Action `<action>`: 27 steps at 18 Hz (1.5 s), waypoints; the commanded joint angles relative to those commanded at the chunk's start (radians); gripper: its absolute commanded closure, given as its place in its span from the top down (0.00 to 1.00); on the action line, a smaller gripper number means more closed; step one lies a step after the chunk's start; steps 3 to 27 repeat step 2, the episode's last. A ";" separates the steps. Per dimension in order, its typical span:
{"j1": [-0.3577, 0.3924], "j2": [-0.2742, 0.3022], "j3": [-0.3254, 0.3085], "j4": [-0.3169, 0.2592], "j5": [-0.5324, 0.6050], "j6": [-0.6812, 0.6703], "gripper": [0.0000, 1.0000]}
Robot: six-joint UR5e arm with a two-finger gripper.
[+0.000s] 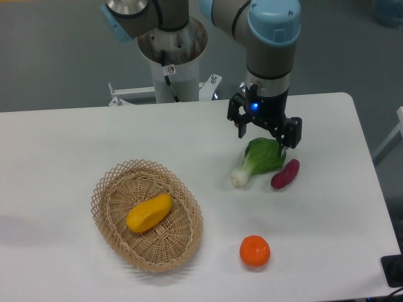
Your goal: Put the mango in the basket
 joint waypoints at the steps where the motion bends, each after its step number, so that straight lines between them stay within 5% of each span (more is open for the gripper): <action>1: 0.002 0.000 0.000 0.002 0.000 0.000 1.00; 27: 0.002 0.000 -0.002 0.002 -0.002 0.000 1.00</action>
